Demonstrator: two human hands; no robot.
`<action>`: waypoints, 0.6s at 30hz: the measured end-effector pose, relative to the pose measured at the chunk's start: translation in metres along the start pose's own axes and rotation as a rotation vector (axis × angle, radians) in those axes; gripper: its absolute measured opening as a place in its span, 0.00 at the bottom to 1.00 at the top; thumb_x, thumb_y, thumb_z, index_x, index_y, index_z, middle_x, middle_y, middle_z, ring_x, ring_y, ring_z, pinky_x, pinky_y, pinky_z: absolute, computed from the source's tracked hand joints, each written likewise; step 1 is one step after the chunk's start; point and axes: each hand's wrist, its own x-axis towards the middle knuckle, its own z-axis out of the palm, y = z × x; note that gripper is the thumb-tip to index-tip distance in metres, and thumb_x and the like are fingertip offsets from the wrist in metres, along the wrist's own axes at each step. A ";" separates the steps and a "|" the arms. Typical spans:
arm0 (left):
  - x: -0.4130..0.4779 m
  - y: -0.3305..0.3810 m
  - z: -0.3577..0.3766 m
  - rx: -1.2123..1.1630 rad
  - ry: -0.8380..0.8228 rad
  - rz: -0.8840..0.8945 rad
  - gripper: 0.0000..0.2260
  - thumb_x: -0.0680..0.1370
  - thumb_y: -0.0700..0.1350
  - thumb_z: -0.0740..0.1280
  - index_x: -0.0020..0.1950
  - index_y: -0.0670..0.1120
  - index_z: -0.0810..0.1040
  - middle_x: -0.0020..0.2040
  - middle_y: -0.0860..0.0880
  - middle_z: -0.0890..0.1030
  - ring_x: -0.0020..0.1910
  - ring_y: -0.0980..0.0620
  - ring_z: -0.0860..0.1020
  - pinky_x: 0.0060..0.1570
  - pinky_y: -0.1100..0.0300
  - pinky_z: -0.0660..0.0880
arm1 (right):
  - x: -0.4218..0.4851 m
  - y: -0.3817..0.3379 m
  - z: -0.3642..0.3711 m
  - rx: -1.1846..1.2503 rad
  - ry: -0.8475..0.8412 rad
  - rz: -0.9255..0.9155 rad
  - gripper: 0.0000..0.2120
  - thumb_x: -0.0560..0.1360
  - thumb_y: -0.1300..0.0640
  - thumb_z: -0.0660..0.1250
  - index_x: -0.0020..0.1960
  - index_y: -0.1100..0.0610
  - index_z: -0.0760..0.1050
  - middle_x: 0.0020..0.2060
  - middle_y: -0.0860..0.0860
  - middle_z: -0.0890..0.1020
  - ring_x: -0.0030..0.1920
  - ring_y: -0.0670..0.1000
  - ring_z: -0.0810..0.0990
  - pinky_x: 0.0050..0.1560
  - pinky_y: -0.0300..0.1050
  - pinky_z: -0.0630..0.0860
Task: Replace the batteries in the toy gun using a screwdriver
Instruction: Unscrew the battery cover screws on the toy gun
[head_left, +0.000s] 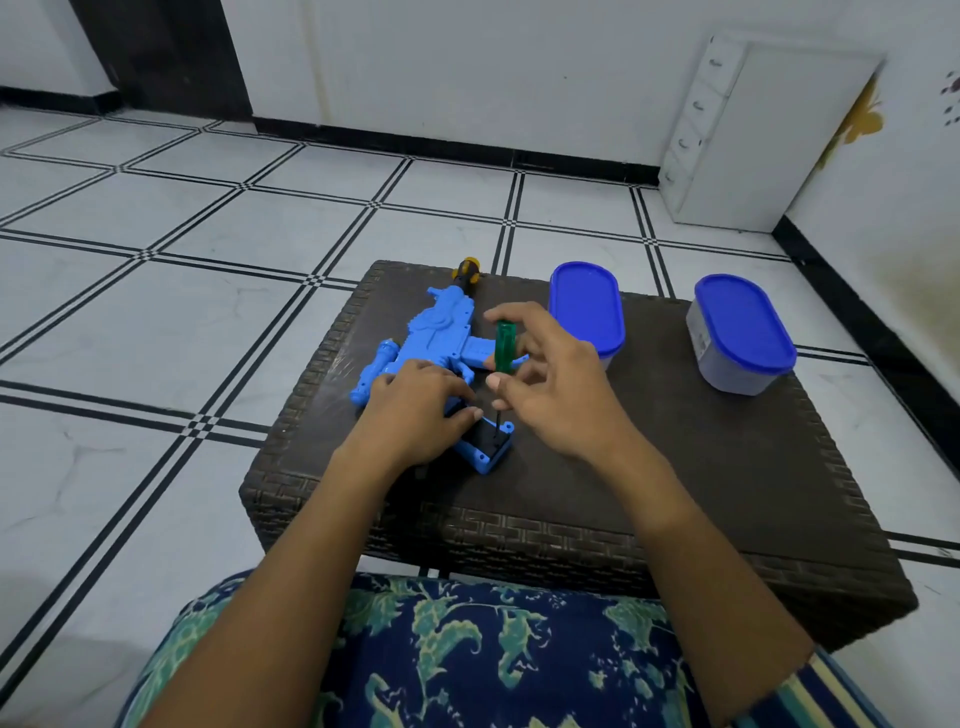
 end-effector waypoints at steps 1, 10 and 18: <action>0.000 0.000 -0.001 -0.002 -0.001 0.001 0.14 0.77 0.59 0.63 0.59 0.57 0.79 0.63 0.57 0.76 0.69 0.52 0.64 0.61 0.46 0.62 | 0.000 -0.001 0.001 0.001 0.017 -0.016 0.18 0.76 0.62 0.69 0.62 0.46 0.72 0.39 0.55 0.81 0.42 0.51 0.85 0.44 0.55 0.83; 0.002 0.001 -0.003 0.032 -0.043 -0.011 0.14 0.78 0.59 0.63 0.60 0.57 0.78 0.65 0.55 0.75 0.70 0.51 0.63 0.63 0.45 0.61 | 0.004 0.006 -0.003 -0.090 0.406 -0.098 0.11 0.72 0.58 0.76 0.53 0.56 0.83 0.40 0.50 0.82 0.36 0.45 0.76 0.40 0.44 0.80; 0.004 0.001 -0.003 0.013 -0.031 -0.015 0.13 0.77 0.59 0.64 0.58 0.57 0.79 0.63 0.55 0.76 0.68 0.51 0.64 0.61 0.45 0.61 | 0.003 0.000 -0.003 0.098 0.321 -0.037 0.08 0.72 0.58 0.76 0.49 0.56 0.79 0.45 0.50 0.83 0.41 0.44 0.81 0.34 0.41 0.80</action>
